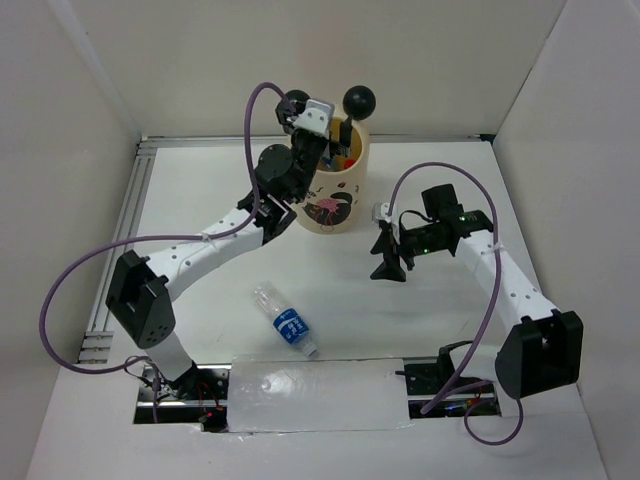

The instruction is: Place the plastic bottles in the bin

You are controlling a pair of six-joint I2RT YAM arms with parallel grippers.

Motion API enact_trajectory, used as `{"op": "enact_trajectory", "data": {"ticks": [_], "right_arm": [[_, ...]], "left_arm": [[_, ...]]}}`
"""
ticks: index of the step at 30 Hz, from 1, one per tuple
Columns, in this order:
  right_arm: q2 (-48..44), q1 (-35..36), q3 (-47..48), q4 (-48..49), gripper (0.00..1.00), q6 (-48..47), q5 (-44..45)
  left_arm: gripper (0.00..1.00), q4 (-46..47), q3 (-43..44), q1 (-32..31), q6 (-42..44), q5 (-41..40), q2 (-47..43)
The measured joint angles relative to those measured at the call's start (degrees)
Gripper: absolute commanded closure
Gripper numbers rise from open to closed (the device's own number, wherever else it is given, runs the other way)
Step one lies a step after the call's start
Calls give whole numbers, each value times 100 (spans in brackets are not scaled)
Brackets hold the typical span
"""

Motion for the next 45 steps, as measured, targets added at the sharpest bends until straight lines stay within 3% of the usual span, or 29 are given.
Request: {"op": "enact_trajectory", "data": {"ticks": [6,8,9,10,15,17,18,19,20,21,28,39,43,44,45], "right_arm": [[9,7,118,31,19,142,0],[9,151,168,136,27,328,70],[22,326,188,286,39,514,144],[46,527,216,428,43,688,199],[494,1932,393,1502,49,2273,1056],[1036,2684,608,1784,39,2802,1408],[1316,2953,752,1923,28,3101,1576],[1512,3108,866,2035,28,3279,1703],[1827,3359,1032,2175,5,3580,1895],[2063,3541,1141,2262,0,3860,2000],[3733,4544,2280,2389,0,5139,2590],[4782,4579,2844,2286,0,5709,3985],[4804,4771,2879,2243,20,5593,4266],[4813,4819,2879,2236,35,5541,4319],[4815,4863,2881,2229,44,5462,4345]], "left_arm": [[1,-197,-595,57,-66,-157,-208],[4,-570,-896,59,-240,-151,-557],[12,-949,-1025,72,-407,-153,-850],[14,-1344,-1106,76,-597,-173,-1196],[17,-3053,-1690,170,-1823,-472,-3473],[17,-3869,-2146,240,-2465,-704,-4570],[18,-4518,-2374,262,-3029,-848,-5040],[18,-4636,-2634,280,-3104,-881,-5563],[20,-4999,-2857,286,-3416,-925,-5984],[20,-5344,-3023,286,-3679,-975,-6297],[17,-7407,-3554,291,-4750,-1082,-7099],[15,-8085,-3545,293,-4994,-1176,-7300],[15,-8102,-3547,293,-4992,-1178,-7305],[15,-8102,-3547,293,-4992,-1178,-7305],[15,-8100,-3547,293,-4992,-1174,-7305]]}}
